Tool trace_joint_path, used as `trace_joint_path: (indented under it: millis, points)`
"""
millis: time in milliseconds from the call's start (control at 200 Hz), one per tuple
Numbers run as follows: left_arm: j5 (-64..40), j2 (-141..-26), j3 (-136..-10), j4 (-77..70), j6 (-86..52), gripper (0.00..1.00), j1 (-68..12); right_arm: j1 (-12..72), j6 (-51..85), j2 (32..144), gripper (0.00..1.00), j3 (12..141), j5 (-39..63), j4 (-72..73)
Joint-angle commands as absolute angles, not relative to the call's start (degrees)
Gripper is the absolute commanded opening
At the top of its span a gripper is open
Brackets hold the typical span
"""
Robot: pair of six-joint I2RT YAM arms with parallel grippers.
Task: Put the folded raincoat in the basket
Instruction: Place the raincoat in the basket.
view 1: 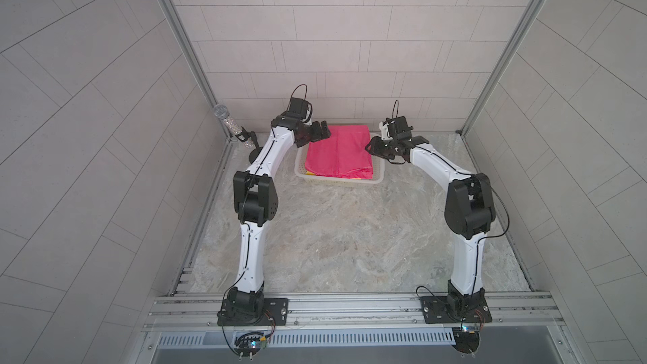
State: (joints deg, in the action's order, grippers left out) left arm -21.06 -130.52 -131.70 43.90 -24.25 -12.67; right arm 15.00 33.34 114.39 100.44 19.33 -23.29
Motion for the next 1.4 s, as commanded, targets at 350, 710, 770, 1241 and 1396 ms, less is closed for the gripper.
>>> trace_joint_path:
  millis: [350,710,770,1241,1396]
  points:
    - [-24.28,-132.00,-143.06,32.41,-35.75,1.00,-8.49,15.21,27.01,127.73,0.44,137.32,15.71,-38.40]
    - [-29.02,-161.50,-180.00,39.13,-40.81,0.99,-9.85,15.12,28.61,144.71,0.45,148.71,20.41,-31.41]
    - [-29.03,-163.23,-181.35,40.12,-40.44,0.98,-10.16,15.12,27.77,145.32,0.45,147.73,20.56,-31.87]
    - [-27.10,-162.52,-181.39,54.61,-30.51,0.95,-13.49,15.51,21.80,133.71,0.41,123.67,16.40,-29.38]
    - [-26.10,-162.35,-181.37,57.66,-28.51,0.94,-14.57,15.86,21.05,130.81,0.41,117.09,15.45,-27.16]
